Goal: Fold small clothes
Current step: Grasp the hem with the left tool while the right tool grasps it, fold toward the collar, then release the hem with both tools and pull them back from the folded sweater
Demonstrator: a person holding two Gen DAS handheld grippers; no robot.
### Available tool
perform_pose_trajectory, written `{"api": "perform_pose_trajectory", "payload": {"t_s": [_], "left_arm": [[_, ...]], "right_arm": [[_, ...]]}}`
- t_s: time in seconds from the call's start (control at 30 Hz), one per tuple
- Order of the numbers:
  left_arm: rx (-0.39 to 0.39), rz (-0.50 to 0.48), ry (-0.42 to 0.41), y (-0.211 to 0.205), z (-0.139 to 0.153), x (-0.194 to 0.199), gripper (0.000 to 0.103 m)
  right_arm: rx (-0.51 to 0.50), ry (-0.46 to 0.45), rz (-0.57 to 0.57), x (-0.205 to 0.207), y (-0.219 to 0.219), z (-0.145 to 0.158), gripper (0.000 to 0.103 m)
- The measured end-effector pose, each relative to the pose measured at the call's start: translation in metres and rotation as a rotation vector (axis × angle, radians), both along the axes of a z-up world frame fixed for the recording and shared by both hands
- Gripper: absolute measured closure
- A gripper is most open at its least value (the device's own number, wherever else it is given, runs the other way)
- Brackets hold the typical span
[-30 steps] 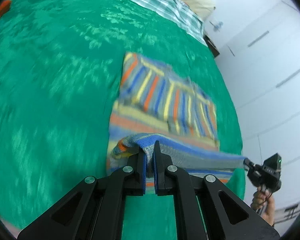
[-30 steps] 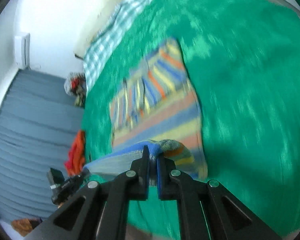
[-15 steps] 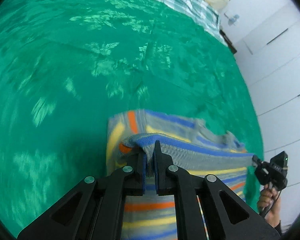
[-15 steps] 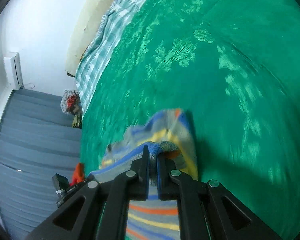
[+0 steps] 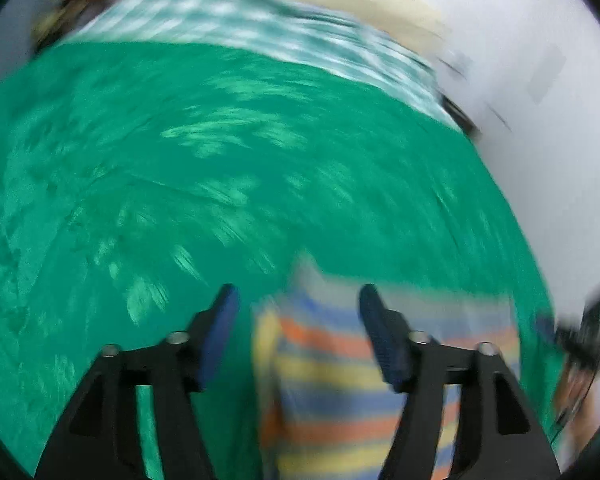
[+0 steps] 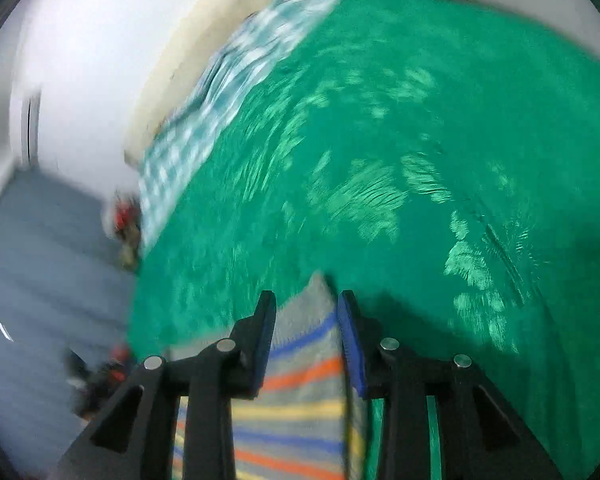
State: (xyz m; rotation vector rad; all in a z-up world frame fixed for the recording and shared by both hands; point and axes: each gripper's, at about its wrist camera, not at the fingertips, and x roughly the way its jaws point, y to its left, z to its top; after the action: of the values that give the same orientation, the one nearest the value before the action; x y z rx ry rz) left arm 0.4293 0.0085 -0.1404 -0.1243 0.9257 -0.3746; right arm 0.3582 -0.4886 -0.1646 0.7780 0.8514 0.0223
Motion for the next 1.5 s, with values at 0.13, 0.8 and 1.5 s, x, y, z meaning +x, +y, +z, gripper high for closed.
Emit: {"api": "perform_pose_trajectory", "payload": {"t_s": [0.13,0.8,1.5], "left_arm": [[0.143,-0.228,-0.044,-0.035,-0.032,-0.090,0.031],[0.381,-0.028,0.043,0.030,-0.063,-0.174,0.039],[0.297,-0.047,-0.009,-0.048,-0.101,-0.295,0.001]], "right_arm": [[-0.217,0.014,0.283,-0.034,0.074,0.015,0.069],[-0.534,0.227,0.373,-0.160,0.119,-0.030,0.076],[-0.698,0.130,0.268,-0.259,0.215,-0.053,0.023]]}}
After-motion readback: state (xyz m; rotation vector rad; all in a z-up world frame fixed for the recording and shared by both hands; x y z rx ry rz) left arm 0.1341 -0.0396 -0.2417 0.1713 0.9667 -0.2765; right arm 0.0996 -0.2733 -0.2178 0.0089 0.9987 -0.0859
